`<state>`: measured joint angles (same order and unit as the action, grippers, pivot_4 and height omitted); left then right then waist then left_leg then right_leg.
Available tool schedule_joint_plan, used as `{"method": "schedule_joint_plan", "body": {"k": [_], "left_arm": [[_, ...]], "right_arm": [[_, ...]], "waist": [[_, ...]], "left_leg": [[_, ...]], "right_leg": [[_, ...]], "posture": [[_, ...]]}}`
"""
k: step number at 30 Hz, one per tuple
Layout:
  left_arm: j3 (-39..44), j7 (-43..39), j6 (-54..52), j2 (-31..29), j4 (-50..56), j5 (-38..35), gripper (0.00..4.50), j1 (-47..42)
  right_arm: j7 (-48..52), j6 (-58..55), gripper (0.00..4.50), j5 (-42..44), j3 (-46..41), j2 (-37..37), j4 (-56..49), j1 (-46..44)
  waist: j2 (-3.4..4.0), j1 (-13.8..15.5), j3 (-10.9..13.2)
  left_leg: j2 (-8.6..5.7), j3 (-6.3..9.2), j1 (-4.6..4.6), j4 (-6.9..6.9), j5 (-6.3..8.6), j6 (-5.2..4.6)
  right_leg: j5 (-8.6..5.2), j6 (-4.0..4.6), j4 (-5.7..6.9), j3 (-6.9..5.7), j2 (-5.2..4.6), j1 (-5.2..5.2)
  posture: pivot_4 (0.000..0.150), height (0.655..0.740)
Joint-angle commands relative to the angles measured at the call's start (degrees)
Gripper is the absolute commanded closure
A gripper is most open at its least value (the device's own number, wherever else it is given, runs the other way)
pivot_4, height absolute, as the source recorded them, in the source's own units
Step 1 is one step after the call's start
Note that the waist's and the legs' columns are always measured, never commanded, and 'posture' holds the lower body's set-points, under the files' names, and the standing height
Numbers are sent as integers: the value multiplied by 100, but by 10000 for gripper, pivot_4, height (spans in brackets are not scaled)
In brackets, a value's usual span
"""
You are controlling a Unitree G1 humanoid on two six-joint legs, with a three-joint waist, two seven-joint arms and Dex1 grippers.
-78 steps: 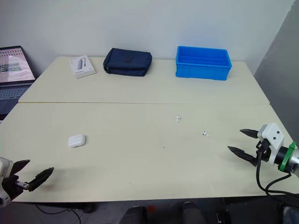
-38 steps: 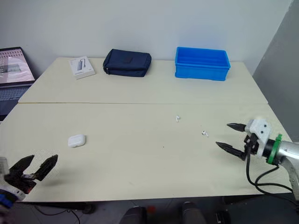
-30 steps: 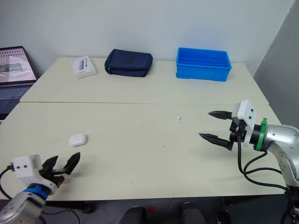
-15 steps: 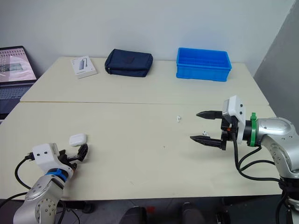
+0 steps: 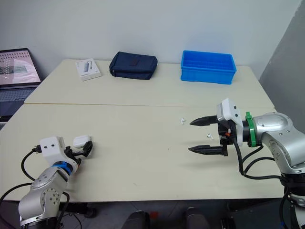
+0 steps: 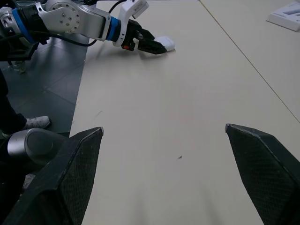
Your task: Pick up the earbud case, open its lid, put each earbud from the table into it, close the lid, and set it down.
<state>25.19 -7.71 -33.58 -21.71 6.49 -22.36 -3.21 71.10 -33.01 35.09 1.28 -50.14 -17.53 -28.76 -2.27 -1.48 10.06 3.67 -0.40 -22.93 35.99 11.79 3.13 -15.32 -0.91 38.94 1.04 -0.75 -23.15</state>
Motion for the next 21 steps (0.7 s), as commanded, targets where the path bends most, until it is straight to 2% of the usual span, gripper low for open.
{"method": "schedule_joint_plan", "body": {"k": [1,4,7,10,11,15,21], "left_arm": [[-106,-76,-244,-118,-319,67,0,-91],[-125,-162,-258,-213,-530,116,0,-203],[-140,-204,-254,-257,-653,161,5846,-289],[-150,-235,-268,-269,-670,170,15462,-298],[-163,-256,-277,-281,-662,172,17247,-288],[-273,-515,-302,-335,-483,112,17256,-101],[-1272,-2561,915,-923,142,128,17257,456]], "right_arm": [[110,77,1324,-7,-63,-53,10,-125],[138,81,1324,-21,-48,-40,19,-121],[159,82,0,-38,-55,-27,27,-107],[167,65,0,-27,-78,-32,4,-72],[168,63,0,-24,-85,-35,-4,-61],[164,45,0,-14,-110,-59,-32,-24],[62,-159,0,40,-172,-141,-80,7]], "waist": [[3,2,-2],[21,2,-12],[26,2,-15],[26,2,-15],[26,3,-15],[26,0,-15],[30,48,-11]], "left_leg": [[0,1,0,0,0,0],[-1,7,1,0,0,0],[0,8,2,-2,0,0],[0,8,1,-2,0,0],[-1,6,0,-2,0,0],[-1,5,-1,-2,0,0],[-8,-2,-6,-8,1,2]], "right_leg": [[0,1,1,-1,0,0],[1,1,4,-5,1,0],[1,1,4,-5,3,0],[1,1,4,-5,2,0],[1,1,3,-4,1,0],[0,1,2,-4,0,-1],[-8,3,-7,-4,-13,-6]], "posture": [[1500,7400],[1500,7400],[1500,7400],[1500,7400],[1500,7400],[1500,7400],[1500,7400]]}}
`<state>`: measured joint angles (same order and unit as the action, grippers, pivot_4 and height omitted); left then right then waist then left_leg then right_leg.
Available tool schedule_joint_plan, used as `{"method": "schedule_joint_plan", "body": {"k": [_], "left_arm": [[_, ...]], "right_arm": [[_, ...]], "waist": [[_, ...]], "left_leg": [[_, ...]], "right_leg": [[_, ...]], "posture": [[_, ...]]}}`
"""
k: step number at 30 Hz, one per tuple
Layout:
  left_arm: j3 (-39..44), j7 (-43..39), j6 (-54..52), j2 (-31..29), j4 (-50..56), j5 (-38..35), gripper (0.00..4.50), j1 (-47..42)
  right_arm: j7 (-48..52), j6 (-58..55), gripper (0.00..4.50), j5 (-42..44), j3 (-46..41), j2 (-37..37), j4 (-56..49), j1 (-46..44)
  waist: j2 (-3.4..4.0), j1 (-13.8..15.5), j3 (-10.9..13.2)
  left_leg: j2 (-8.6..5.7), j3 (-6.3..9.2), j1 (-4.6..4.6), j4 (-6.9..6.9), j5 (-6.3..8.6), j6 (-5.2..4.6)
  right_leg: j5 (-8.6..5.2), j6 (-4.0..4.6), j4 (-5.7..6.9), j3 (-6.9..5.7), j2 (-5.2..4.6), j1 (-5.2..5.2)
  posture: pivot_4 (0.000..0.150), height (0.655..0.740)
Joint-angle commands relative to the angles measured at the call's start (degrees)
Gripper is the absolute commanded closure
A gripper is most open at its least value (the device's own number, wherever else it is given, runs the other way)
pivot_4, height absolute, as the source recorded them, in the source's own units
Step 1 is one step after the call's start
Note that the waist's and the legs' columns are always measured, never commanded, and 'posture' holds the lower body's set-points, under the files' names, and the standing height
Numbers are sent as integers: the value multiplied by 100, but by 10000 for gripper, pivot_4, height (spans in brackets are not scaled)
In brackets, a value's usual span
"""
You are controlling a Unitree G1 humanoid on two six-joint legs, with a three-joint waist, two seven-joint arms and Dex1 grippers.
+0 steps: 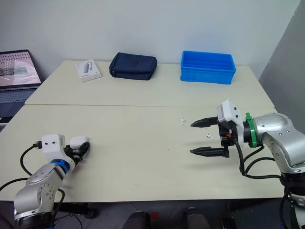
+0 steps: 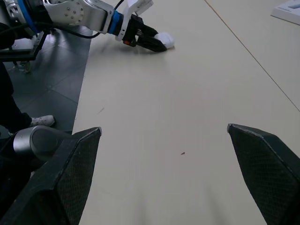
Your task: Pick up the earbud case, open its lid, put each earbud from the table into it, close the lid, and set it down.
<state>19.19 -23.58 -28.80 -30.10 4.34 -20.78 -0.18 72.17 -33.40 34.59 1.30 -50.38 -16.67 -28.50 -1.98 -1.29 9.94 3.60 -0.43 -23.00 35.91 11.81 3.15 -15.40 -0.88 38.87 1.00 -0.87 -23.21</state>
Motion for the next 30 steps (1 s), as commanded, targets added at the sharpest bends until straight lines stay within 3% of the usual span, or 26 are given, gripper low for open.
{"method": "schedule_joint_plan", "body": {"k": [1,4,7,16,22,30], "left_arm": [[-833,-1278,651,-130,464,-50,17258,196],[-1265,-2052,1191,-49,805,-235,17258,150],[-1954,-2543,1737,210,1088,-160,17258,-71],[-2841,-3117,3753,589,606,576,17258,-497],[-2950,-3274,4666,622,191,787,17258,-714],[-2954,-3166,5006,682,-15,845,17258,-862]], "right_arm": [[-62,-192,0,124,-183,-140,-204,14],[-310,-702,0,407,-221,-146,-533,226],[-1329,-1742,0,728,-122,144,-1066,436],[-3522,-4560,0,2437,-563,1601,-960,-9],[-4112,-5335,0,2931,-742,2136,-609,-229],[-4537,-5616,0,2930,-779,2575,-206,-381]], "waist": [[1,53,1],[-5,128,4],[-7,133,5],[-4,95,6],[-4,100,6],[-3,94,6]], "left_leg": [[-3,-2,-4,0,0,1],[-4,-9,-12,1,2,2],[-1,-3,-34,4,2,2],[11,13,-46,6,1,0],[10,14,-54,8,1,-1],[14,23,-73,8,1,-2]], "right_leg": [[-18,27,-3,-1,-7,0],[-22,33,-19,0,-15,0],[-20,31,-26,-5,-15,-10],[3,-7,-7,-4,18,-29],[3,-7,-14,-5,18,-29],[3,-9,-14,-11,24,-44]], "posture": [[1500,7400],[1500,7400],[1500,7400],[1500,7400],[1500,7400],[1500,7400]]}}
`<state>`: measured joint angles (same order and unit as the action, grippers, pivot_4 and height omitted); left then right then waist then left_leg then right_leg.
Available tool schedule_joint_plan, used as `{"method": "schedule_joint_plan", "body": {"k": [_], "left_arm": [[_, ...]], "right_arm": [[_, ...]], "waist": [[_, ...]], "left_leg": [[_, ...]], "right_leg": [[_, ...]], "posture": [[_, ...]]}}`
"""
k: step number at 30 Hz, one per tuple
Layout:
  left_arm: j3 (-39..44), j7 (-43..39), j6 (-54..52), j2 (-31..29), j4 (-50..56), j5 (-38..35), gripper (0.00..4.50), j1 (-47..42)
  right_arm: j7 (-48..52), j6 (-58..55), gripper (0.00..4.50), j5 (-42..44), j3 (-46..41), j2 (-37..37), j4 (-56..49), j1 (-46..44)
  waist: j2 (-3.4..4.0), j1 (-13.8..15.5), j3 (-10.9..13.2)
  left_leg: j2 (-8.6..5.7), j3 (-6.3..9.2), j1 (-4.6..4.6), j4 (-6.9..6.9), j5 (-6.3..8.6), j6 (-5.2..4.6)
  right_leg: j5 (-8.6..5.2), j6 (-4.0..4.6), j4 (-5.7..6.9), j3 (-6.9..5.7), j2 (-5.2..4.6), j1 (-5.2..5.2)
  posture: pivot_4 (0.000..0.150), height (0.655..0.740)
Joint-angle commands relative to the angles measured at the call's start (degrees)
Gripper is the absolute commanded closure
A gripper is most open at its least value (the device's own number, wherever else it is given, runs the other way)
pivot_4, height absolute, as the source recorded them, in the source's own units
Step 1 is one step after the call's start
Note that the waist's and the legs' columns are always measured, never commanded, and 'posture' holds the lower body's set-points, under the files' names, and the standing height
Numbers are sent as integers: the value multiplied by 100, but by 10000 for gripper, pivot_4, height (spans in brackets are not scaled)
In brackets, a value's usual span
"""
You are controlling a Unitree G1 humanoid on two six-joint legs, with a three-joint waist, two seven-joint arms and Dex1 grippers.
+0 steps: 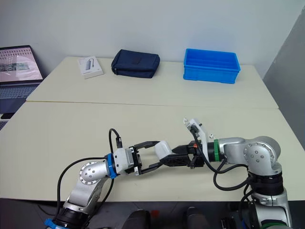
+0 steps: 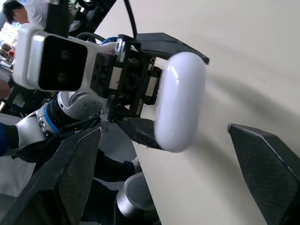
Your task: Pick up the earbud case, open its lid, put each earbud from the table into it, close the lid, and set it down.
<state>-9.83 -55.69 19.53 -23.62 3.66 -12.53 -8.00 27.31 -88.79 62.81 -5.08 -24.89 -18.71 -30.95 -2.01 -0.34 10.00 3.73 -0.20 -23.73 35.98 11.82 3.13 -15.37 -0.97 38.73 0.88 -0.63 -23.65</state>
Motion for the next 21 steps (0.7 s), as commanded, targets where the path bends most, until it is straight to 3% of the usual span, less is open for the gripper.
{"method": "schedule_joint_plan", "body": {"k": [1,6,17,21], "left_arm": [[-50,54,181,34,61,21,17258,-71],[-62,35,241,12,62,27,17258,-75],[-40,161,190,30,82,115,17287,-92],[-60,192,176,39,78,137,17300,-105]], "right_arm": [[-55,-84,0,105,-140,25,13,-135],[-29,-52,0,36,-83,6,113,-161],[-6,-33,37691,-25,-2,132,165,-199],[-12,-23,37756,-24,-15,200,214,-234]], "waist": [[0,-3,0],[0,-13,0],[1,-18,1],[1,-19,1]], "left_leg": [[0,0,-1,0,0,0],[1,1,-1,0,0,0],[2,2,-4,-1,0,0],[3,1,-6,-1,0,0]], "right_leg": [[0,0,0,-1,0,0],[0,0,0,-1,1,-1],[0,0,1,-1,4,-5],[0,0,1,0,4,-8]], "posture": [[1500,7400],[1500,7400],[1500,7400],[1500,7400]]}}
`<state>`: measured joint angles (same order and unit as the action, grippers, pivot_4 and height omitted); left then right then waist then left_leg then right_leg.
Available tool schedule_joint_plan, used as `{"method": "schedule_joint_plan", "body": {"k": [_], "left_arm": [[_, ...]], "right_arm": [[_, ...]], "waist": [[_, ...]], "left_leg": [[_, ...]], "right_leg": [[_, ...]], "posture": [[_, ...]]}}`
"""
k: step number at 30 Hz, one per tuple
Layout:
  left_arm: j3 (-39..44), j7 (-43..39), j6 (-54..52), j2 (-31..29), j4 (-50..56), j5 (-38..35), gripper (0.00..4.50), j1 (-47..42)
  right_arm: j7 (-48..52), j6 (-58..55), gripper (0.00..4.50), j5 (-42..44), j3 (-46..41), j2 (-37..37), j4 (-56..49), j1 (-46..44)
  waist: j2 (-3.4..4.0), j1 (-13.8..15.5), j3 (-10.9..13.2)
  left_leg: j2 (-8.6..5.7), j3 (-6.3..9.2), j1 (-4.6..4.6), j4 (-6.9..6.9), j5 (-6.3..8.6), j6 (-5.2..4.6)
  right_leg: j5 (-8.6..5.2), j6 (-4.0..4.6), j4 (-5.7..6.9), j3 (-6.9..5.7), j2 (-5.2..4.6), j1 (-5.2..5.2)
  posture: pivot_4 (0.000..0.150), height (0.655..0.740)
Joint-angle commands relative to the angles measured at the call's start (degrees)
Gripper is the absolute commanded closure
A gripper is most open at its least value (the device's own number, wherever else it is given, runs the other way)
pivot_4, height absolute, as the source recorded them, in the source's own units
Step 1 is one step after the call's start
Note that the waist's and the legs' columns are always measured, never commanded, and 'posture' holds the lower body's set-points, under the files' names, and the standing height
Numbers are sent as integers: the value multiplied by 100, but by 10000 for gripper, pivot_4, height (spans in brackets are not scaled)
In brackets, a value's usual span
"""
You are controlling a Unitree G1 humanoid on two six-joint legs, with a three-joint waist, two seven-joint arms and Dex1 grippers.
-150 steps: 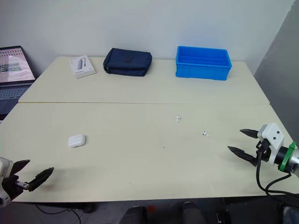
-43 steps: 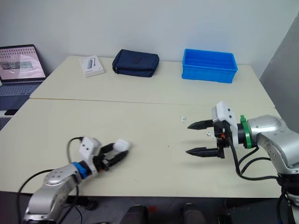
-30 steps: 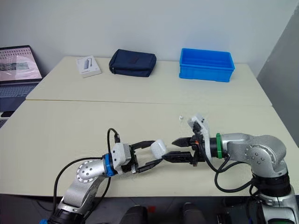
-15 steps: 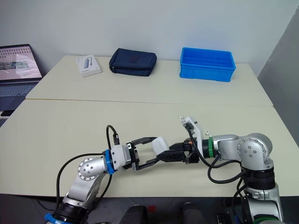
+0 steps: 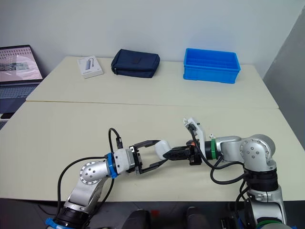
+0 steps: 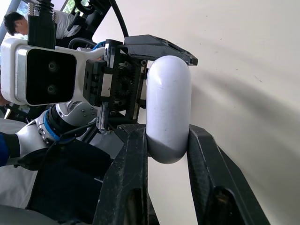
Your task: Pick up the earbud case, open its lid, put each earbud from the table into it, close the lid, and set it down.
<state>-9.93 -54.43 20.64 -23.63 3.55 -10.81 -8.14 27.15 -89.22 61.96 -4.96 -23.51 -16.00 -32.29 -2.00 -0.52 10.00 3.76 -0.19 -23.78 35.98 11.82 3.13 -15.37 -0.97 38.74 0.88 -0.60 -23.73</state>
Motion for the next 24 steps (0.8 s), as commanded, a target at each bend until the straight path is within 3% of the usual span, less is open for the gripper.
{"method": "schedule_joint_plan", "body": {"k": [1,6,8,12,17,21,24], "left_arm": [[-61,59,36,47,90,-56,17302,-92],[-56,-64,-299,-17,182,-296,17314,-23],[-54,-168,-753,-212,210,-320,10009,-1],[-168,-471,-2394,-870,362,-429,0,-137],[-213,-582,-4737,-1373,978,-996,0,-653],[-382,-523,-5511,-1402,1386,-1063,0,-1219],[-611,-454,-5566,-1331,1533,-860,0,-1499]], "right_arm": [[1,20,37756,68,-40,82,-38,-113],[89,74,37756,30,30,-2,-41,-186],[107,85,37756,3,13,-55,-5,-268],[327,369,37756,-280,260,-458,-66,-463],[1403,1695,37756,-1500,1641,-1920,-621,-562],[2233,3185,37756,-2978,2823,-2895,-883,-693],[2535,3553,37756,-3260,2971,-2942,-858,-694]], "waist": [[0,-1,0],[0,-7,0],[0,-16,0],[4,-65,3],[10,-71,15],[11,-103,19],[11,-116,19]], "left_leg": [[0,0,0,0,0,0],[1,0,0,0,0,0],[1,0,-1,0,0,0],[3,2,-2,0,0,0],[-1,3,-23,0,0,0],[-1,2,-28,-5,1,-1],[0,5,-27,-6,1,-2]], "right_leg": [[0,0,0,0,0,0],[0,0,1,0,1,-1],[0,0,1,0,0,-2],[0,1,9,0,5,-10],[-2,1,5,-1,0,-30],[-3,-1,-3,2,5,-37],[-4,-1,-5,4,12,-37]], "posture": [[1500,7400],[1500,7400],[1500,7400],[1500,7400],[1500,7400],[1500,7400],[1500,7400]]}}
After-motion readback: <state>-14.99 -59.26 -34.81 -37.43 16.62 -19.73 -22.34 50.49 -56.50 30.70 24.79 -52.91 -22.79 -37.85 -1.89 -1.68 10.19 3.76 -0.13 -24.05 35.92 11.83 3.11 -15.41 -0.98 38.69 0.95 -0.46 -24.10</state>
